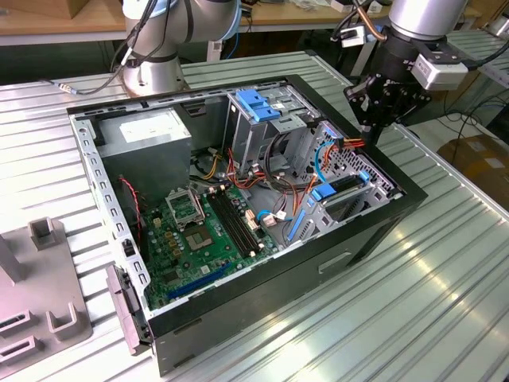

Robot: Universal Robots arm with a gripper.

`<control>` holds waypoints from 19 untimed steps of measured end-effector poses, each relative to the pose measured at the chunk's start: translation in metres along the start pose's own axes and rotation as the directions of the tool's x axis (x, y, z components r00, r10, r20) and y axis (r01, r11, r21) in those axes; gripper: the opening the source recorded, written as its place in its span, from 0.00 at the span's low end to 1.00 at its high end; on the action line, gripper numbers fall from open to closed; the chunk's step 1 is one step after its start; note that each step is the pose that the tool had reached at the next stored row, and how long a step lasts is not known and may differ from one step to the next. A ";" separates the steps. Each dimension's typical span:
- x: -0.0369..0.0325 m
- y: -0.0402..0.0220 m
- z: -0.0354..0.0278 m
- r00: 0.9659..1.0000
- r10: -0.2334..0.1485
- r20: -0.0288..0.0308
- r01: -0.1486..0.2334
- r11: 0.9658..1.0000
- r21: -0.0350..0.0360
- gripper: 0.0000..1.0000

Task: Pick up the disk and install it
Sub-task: 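Insert the first disk wire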

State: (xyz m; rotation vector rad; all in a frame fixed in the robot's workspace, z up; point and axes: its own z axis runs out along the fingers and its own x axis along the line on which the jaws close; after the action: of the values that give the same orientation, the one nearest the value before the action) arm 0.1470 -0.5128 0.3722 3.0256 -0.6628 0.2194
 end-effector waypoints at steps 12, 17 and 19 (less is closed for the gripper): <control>0.0000 0.0000 -0.0002 0.987 0.161 -0.001 -0.161 0.987 -0.024 0.17; 0.0000 0.0000 -0.0002 0.974 0.227 -0.003 -0.227 0.973 -0.034 0.17; -0.0017 0.0007 -0.0005 0.973 0.231 -0.004 -0.231 0.972 -0.035 0.17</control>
State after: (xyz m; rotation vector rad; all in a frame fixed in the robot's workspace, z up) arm 0.1450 -0.5127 0.3724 2.9106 -1.0079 0.2106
